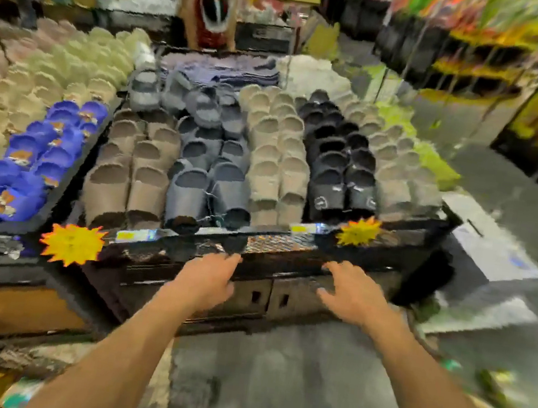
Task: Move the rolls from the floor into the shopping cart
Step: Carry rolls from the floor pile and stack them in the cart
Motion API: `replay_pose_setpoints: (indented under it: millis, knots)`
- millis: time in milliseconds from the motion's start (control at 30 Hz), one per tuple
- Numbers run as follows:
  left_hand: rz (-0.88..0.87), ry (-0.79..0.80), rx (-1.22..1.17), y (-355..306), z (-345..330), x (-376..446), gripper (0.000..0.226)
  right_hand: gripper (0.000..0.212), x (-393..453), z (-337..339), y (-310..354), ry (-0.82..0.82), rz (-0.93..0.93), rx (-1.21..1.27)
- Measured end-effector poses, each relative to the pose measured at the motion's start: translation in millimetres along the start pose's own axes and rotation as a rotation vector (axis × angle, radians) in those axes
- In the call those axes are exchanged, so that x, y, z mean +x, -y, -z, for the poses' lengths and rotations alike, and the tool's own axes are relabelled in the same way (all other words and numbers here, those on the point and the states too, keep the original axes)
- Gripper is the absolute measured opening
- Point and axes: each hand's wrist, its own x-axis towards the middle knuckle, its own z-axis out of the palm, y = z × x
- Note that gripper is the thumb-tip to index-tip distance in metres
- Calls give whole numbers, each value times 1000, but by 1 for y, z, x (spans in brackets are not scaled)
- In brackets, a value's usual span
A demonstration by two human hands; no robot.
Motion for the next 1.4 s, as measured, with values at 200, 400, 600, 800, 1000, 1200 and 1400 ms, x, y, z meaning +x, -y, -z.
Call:
replay_pose_setpoints:
  millis: [200,400,600,800,1000,1200,1400]
  knots:
    - [-360,56,75,-197,-1,83,52,49,-104,0,-169,-49,-365,120]
    - [-680,79,82,-412,-14,120,50,73,-231,-7,-308,-94,-750,218]
    - [-957,107,182,-578,-38,125,52,51,-337,-3,-381,-181,-1092,322]
    - [-1122,201,177,-674,-57,151,58,56,-364,-12,-438,-170,-1212,369]
    - [-1181,210,238,-733,-65,236,49,54,-319,-5,-509,-130,-1250,422]
    - [-1250,153,416,-797,-55,305,46,56,-255,21,-590,-110,-1258,414]
    - [-1230,209,195,-837,-65,373,76,60,-213,27,-675,-94,-1195,397]
